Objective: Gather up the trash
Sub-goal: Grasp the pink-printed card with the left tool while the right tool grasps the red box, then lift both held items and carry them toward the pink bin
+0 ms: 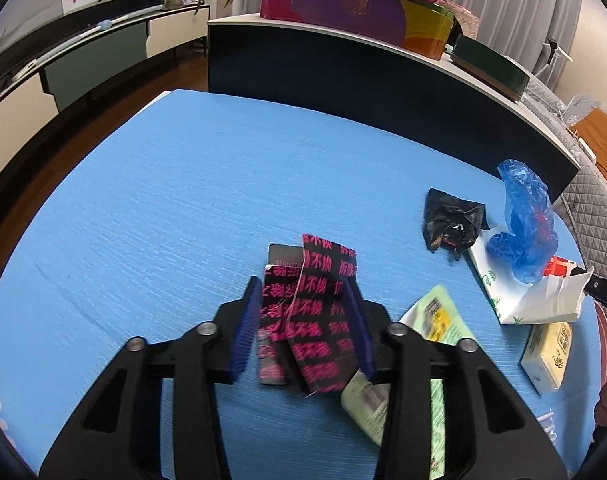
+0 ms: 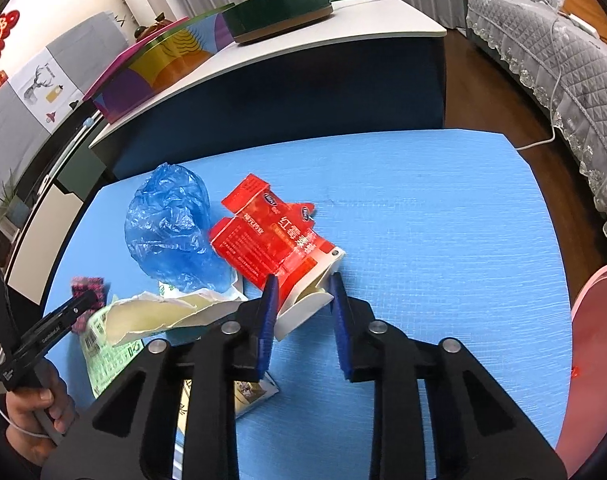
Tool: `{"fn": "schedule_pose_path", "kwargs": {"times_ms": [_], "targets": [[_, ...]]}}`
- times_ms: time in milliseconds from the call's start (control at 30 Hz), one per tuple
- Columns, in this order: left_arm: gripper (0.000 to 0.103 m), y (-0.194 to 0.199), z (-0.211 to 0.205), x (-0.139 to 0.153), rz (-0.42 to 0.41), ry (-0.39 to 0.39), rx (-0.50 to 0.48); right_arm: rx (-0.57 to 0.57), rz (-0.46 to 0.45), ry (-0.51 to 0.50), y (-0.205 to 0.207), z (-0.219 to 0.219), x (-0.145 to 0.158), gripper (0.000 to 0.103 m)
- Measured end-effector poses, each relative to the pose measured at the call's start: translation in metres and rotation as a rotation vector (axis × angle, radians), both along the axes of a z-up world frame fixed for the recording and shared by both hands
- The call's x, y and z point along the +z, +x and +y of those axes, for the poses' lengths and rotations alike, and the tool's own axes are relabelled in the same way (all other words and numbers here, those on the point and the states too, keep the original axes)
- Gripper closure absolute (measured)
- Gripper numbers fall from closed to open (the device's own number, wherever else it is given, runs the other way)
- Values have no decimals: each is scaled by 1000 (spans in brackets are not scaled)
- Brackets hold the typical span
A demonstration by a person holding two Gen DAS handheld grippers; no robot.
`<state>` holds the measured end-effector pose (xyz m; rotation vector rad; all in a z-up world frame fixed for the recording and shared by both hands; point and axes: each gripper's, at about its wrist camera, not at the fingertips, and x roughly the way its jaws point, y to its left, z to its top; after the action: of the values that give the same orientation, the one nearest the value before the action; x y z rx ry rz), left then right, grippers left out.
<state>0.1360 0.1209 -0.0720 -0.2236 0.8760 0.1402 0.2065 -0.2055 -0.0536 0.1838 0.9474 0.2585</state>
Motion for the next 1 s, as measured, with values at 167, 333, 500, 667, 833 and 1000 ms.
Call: {"fn": "schedule_pose_path", "kwargs": {"times_ms": [167,333,500,667,833,1000], "targets": [[75,-2,-4,6,-21,6,-10,3,-36,-15,-5,1,8,77],[81,-5,-8,13,-45,11,-22,4,-72,-27,-10,1,18,78],[84,-7,-13,22,-72,21,-31,-12,-108,-44,-16,-3,28,97],[87,-11,-18,30,-98,33,-47,-31,-132,-46,-21,-11,35,100],[88,-16,-23,40,-130,46,-60,-47,-171,-67,-31,-15,43,101],[88,-20,-25,49,-159,50,-66,-66,-204,-70,-39,-22,54,101]]}}
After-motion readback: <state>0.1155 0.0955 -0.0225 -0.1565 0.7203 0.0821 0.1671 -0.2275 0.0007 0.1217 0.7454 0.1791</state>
